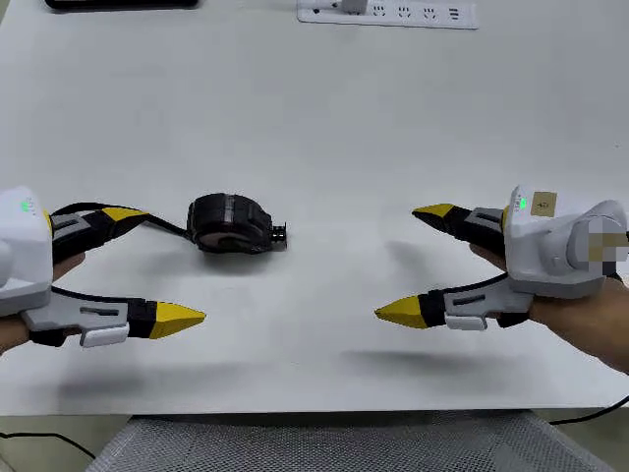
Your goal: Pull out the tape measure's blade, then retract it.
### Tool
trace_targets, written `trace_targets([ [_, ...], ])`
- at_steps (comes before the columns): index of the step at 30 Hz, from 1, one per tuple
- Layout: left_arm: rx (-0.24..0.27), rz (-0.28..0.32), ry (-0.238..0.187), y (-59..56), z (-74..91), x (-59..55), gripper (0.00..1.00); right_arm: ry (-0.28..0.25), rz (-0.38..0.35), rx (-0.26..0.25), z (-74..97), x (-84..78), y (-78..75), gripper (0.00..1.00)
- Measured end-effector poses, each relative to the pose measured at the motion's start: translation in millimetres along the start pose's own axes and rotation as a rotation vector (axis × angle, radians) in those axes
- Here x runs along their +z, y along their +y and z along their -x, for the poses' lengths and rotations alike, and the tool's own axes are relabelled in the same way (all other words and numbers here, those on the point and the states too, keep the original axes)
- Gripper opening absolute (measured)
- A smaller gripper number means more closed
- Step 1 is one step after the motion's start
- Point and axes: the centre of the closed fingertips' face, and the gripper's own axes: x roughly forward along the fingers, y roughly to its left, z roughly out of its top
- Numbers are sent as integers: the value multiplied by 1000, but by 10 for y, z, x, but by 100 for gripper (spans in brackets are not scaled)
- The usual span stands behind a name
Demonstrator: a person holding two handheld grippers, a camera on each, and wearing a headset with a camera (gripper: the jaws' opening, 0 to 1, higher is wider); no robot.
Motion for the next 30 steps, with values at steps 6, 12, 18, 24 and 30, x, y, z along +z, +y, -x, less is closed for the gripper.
trace_targets([
  [6, -5, -13, 6, 54, -59, 2, 83, 2, 8, 9, -64, 16, -30, 82],
  [12, -24, -38, 22, 40, -132, -1, 82, 6, 20, 29, -159, 35, -63, 82],
  [18, -33, -61, 38, 90, -179, -4, 82, 8, 31, 42, -232, 70, -88, 82],
  [24, -38, -89, 55, 157, -231, 5, 80, 14, 43, 56, -302, 92, -89, 81],
  [30, -49, -127, 73, 212, -319, 33, 76, 23, 54, 71, -374, 96, -90, 80],
])
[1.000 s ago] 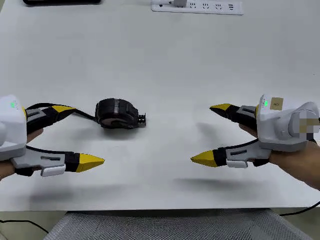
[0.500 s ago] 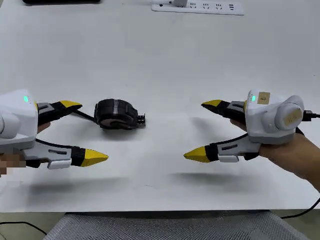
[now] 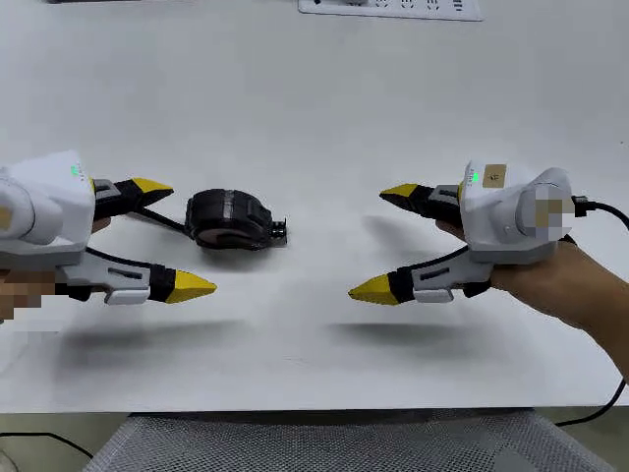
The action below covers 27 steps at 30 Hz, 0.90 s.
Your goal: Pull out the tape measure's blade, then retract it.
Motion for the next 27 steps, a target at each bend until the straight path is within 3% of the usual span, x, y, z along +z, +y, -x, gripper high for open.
trace_targets([
  [16, -49, -134, 92, 94, -209, -42, 60, 16, 30, 28, -126, 64, -32, 79],
  [27, -91, -182, 133, 95, -232, -77, 41, 27, 49, 49, -200, 84, -37, 78],
])
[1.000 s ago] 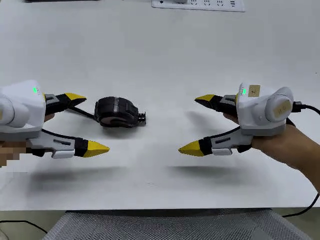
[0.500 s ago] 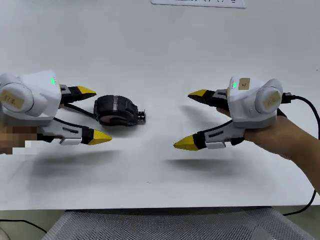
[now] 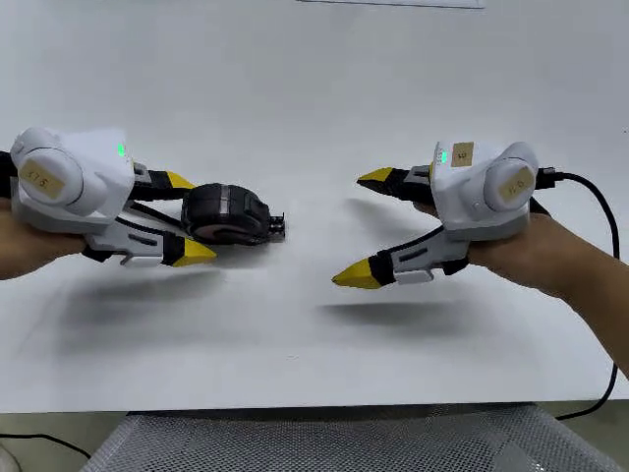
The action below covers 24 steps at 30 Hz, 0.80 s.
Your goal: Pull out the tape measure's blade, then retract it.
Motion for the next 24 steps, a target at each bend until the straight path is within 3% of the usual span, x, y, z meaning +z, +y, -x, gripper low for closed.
trace_targets([
  [4, -16, 7, -1, -37, -13, 7, 33, -1, 4, 1, -8, 14, -9, 78],
  [24, -15, -42, 32, 24, -38, -16, 26, 6, 35, 25, -192, 58, -58, 70],
])
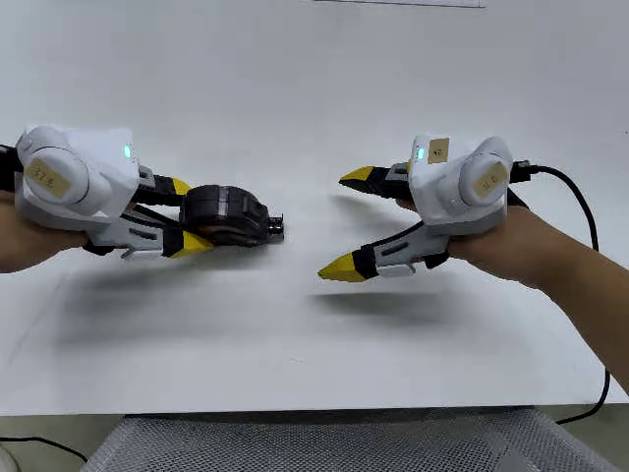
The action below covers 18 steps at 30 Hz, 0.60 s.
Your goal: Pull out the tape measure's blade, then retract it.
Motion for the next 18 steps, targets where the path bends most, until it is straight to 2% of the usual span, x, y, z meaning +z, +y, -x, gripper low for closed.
trace_targets([
  [9, -5, -2, 10, 1, -5, -2, 26, -11, 39, 21, -177, 38, 26, 60],
  [18, -8, -8, 24, 8, -12, -10, 25, -31, 92, 29, -324, 120, 29, 43],
])
